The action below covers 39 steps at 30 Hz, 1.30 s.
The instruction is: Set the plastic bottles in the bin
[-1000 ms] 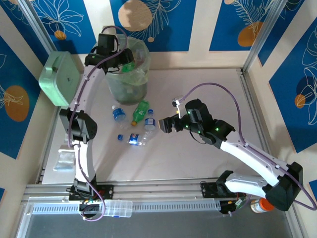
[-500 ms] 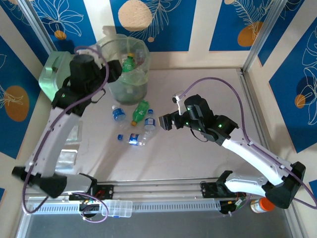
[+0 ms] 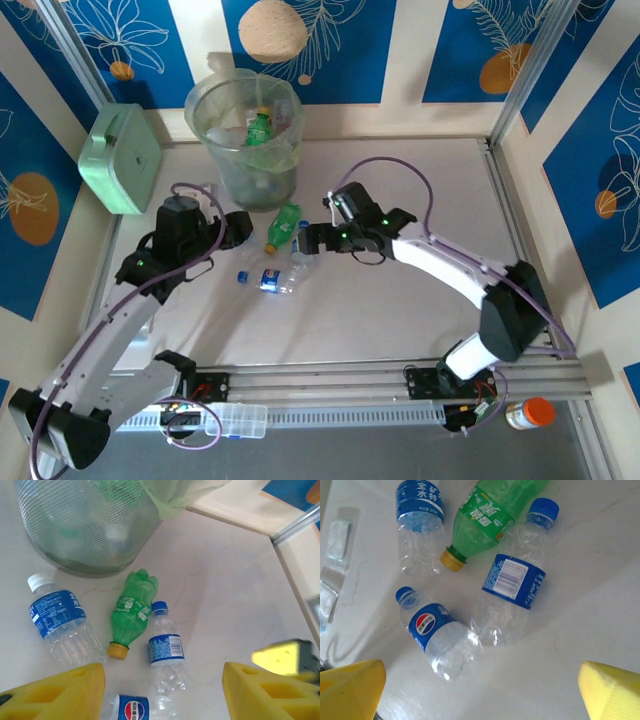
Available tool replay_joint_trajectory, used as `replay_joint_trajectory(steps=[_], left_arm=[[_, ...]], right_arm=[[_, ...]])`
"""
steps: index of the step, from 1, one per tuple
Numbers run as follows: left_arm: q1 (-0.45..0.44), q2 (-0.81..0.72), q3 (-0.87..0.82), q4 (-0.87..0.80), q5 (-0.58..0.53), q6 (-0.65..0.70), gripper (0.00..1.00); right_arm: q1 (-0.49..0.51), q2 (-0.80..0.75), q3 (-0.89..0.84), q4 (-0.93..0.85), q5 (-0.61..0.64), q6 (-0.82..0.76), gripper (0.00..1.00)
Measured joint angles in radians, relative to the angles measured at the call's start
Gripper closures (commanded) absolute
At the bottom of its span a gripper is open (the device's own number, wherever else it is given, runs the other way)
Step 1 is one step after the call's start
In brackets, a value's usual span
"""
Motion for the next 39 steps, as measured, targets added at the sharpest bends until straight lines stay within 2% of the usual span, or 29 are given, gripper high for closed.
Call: replay_joint_trajectory(steps=[6, 12, 16, 21, 28, 30, 34, 39], left_arm=[[-0.007, -0.158, -0.072, 0.045, -0.027, 0.04, 0.39], [-0.056, -0.188, -0.072, 0.057, -0.071, 0.082, 0.36], [-0.077, -0.206, -0.072, 0.057, -0.103, 0.091, 0.36], [-0.097, -0.235, -0.072, 0.057, -0.131, 0.108, 0.39], [-0.107, -0.24, -0.072, 0.057, -0.144, 0.121, 0.41], [-0.108, -0.24, -0.072, 0.057, -0.145, 0.127, 0.41], [-0.108, -0.24, -0.072, 0.057, -0.147, 0.13, 0.41], [-0.108, -0.24, -0.072, 0.058, -0.146, 0.135, 0.41]], right_arm=[[-0.045, 0.266, 0.186, -0.047, -0.049, 0.016, 0.02], [-0.07, 0.441, 0.269, -0.081, -0.098, 0.051, 0.03], [-0.067, 0.512, 0.314, -0.094, -0.121, 0.071, 0.08], [-0.065, 0.546, 0.324, -0.096, -0.137, 0.088, 0.15], [-0.077, 0.543, 0.293, -0.055, -0.152, 0.134, 0.32], [-0.087, 0.539, 0.275, -0.037, -0.165, 0.148, 0.34], [-0.1, 0.52, 0.236, 0.005, -0.188, 0.168, 0.47], [-0.105, 0.478, 0.168, 0.055, -0.205, 0.175, 0.47]])
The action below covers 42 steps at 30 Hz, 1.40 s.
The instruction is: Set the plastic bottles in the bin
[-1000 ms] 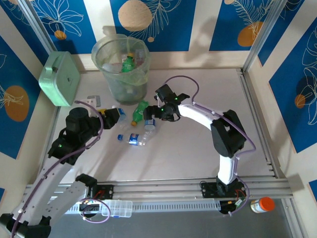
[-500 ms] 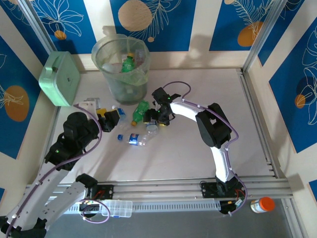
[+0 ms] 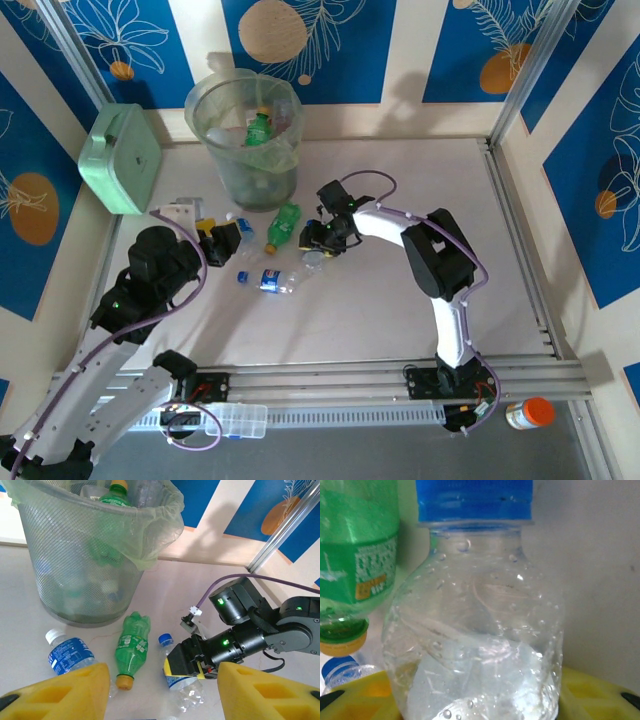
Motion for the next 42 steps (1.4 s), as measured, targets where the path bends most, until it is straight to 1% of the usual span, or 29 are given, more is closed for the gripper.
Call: replay_joint_trajectory(steps=[5, 8, 14, 17, 19, 23, 26, 28, 32, 38, 42], left_arm=[[0.0, 0.001, -0.003, 0.003, 0.0, 0.0, 0.37], [0.0, -0.001, -0.017, 0.016, 0.012, 0.0, 0.36], [-0.001, 0.003, -0.063, 0.08, 0.069, -0.033, 0.35], [-0.001, 0.043, -0.064, 0.147, 0.147, -0.069, 0.35], [-0.002, 0.09, -0.063, 0.213, 0.227, -0.096, 0.35], [-0.008, 0.251, -0.018, 0.34, 0.439, -0.147, 0.35], [-0.039, 0.391, 0.072, 0.354, 0.559, -0.158, 0.34], [-0.072, 0.451, 0.139, 0.337, 0.595, -0.145, 0.31], [-0.141, 0.508, 0.249, 0.31, 0.615, -0.104, 0.28], [-0.192, 0.594, 0.365, 0.294, 0.623, -0.078, 0.28], [-0.213, 0.657, 0.402, 0.286, 0.625, -0.07, 0.31]], right_arm=[[-0.002, -0.097, -0.09, 0.008, 0.016, -0.002, 0.47], [-0.002, -0.21, -0.151, 0.019, 0.047, -0.014, 0.48], [0.0, -0.502, -0.286, 0.08, 0.097, -0.083, 0.46], [0.005, -0.645, -0.346, 0.122, 0.114, -0.143, 0.46], [0.009, -0.735, -0.385, 0.15, 0.117, -0.188, 0.47], [0.024, -0.908, -0.459, 0.197, 0.115, -0.293, 0.47], [0.037, -0.996, -0.481, 0.199, 0.104, -0.366, 0.46], [0.041, -1.03, -0.481, 0.196, 0.088, -0.405, 0.46], [0.042, -1.07, -0.484, 0.188, 0.055, -0.459, 0.46], [0.055, -1.101, -0.511, 0.171, 0.021, -0.494, 0.46], [0.06, -1.115, -0.515, 0.166, 0.013, -0.502, 0.46]])
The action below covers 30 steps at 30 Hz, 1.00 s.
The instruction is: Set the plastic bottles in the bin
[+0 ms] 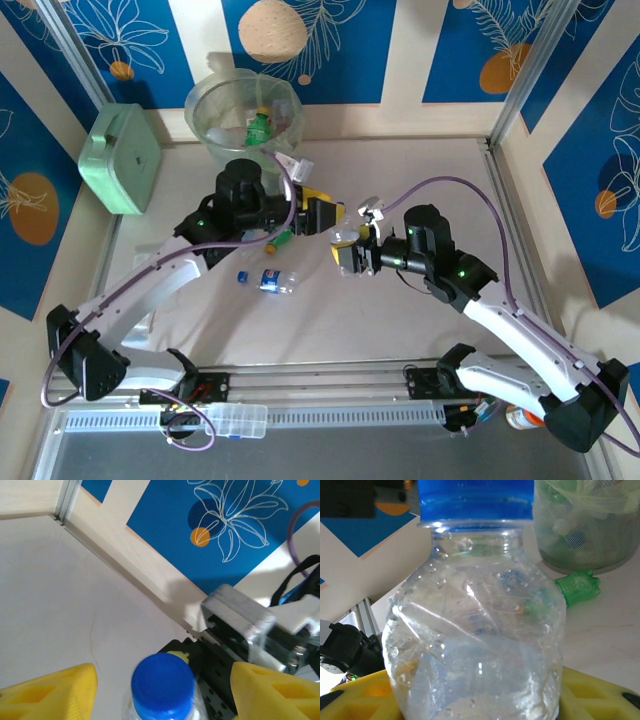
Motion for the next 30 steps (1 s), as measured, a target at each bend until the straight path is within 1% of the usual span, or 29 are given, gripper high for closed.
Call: replay_joint_trajectory(steps=[2, 4, 7, 12, 19, 20, 22, 24, 25, 26, 28, 30], left_arm=[[-0.008, 0.016, 0.001, -0.006, -0.001, 0.007, 0.33], [-0.016, 0.026, 0.001, -0.019, -0.004, 0.014, 0.38], [-0.029, 0.035, 0.003, -0.022, -0.003, 0.016, 0.46], [-0.054, 0.048, 0.003, -0.011, 0.004, 0.016, 0.64], [-0.055, 0.048, 0.003, -0.012, -0.004, 0.017, 0.76], [-0.055, 0.048, 0.003, -0.012, -0.003, 0.017, 0.79], [-0.055, 0.048, 0.003, -0.01, -0.003, 0.017, 0.82], [-0.058, 0.048, 0.003, -0.008, -0.002, 0.017, 0.82], [-0.061, 0.048, 0.002, -0.005, -0.002, 0.014, 0.82], [-0.061, 0.048, -0.001, 0.006, 0.002, 0.011, 0.83], [-0.061, 0.046, -0.011, 0.038, 0.012, -0.003, 0.86], [-0.061, 0.044, -0.016, 0.05, 0.012, -0.013, 0.95]], right_arm=[[0.0, -0.008, -0.001, 0.0, -0.003, 0.0, 0.46], [0.0, -0.015, -0.001, 0.0, -0.003, 0.0, 0.47], [0.0, -0.016, -0.008, -0.003, -0.004, 0.0, 0.47], [0.0, -0.016, -0.015, -0.021, -0.008, 0.0, 0.47], [0.0, -0.016, -0.019, -0.022, -0.01, 0.0, 0.46], [0.0, -0.016, -0.019, -0.022, -0.01, 0.0, 0.43], [0.0, -0.016, -0.019, -0.023, -0.009, 0.003, 0.23], [0.001, -0.016, -0.019, -0.021, -0.004, 0.005, 0.09], [0.001, -0.02, -0.019, -0.022, 0.001, 0.006, 0.04], [0.001, -0.024, -0.019, -0.023, 0.003, 0.006, 0.01], [0.001, -0.04, -0.019, -0.023, 0.016, 0.016, 0.01], [-0.001, -0.063, -0.019, -0.022, 0.02, 0.031, 0.01]])
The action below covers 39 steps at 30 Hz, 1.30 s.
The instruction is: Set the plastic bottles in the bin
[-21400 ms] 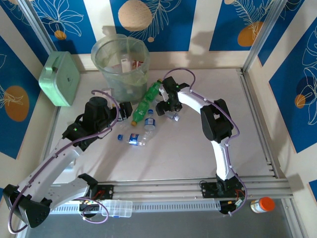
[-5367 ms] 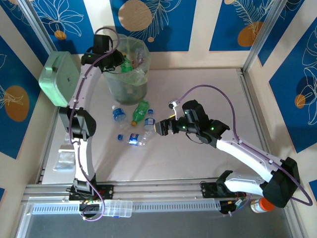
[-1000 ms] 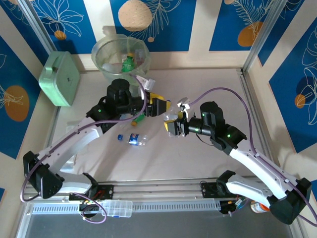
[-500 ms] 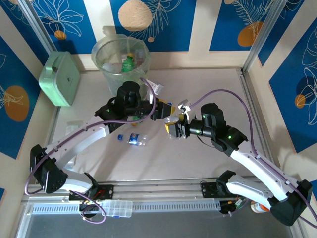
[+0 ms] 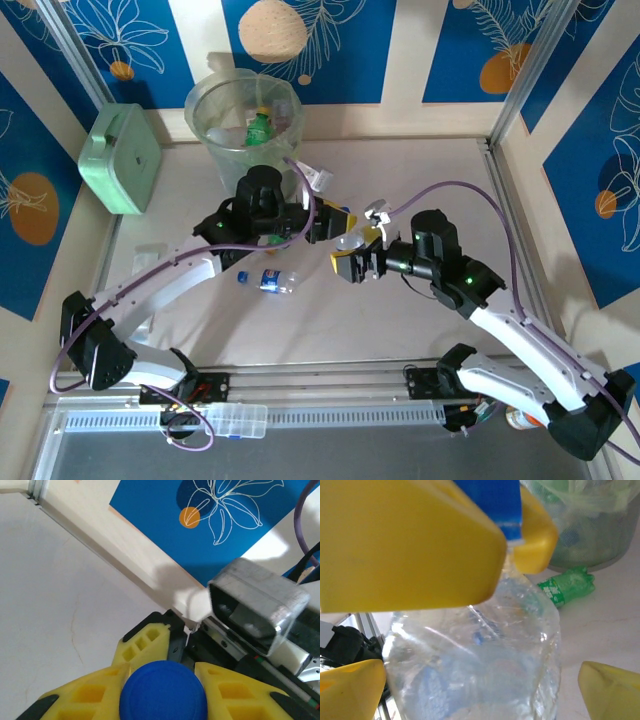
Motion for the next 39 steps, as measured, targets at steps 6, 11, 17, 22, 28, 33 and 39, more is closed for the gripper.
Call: replay_joint_trajectory(steps=[6, 11, 17, 22, 28, 33, 39], left_arm=[[0.043, -0.045, -0.019, 0.008, -0.028, 0.0, 1.0], [0.153, -0.086, -0.019, 0.003, -0.061, -0.007, 1.0], [0.307, -0.122, 0.035, -0.094, -0.216, -0.051, 1.0], [0.422, -0.069, 0.296, -0.288, -0.401, -0.098, 1.0], [0.452, 0.023, 0.606, -0.452, -0.717, -0.131, 1.0], [0.487, 0.228, 0.95, -0.635, -0.871, -0.158, 1.0], [0.51, 0.536, 1.337, -0.817, -0.9, -0.156, 1.0]], right_arm=[[-0.025, -0.039, 0.023, -0.005, -0.042, 0.046, 0.01], [-0.045, -0.072, 0.048, -0.007, -0.079, 0.077, 0.01], [-0.078, -0.094, 0.054, -0.008, -0.082, 0.114, 0.0], [-0.134, -0.088, 0.054, -0.027, -0.072, 0.153, 0.0], [-0.163, -0.055, 0.069, -0.072, -0.076, 0.177, 0.0], [-0.163, -0.054, 0.069, -0.114, -0.075, 0.185, 0.01], [-0.163, -0.012, 0.087, -0.146, -0.072, 0.192, 0.01]])
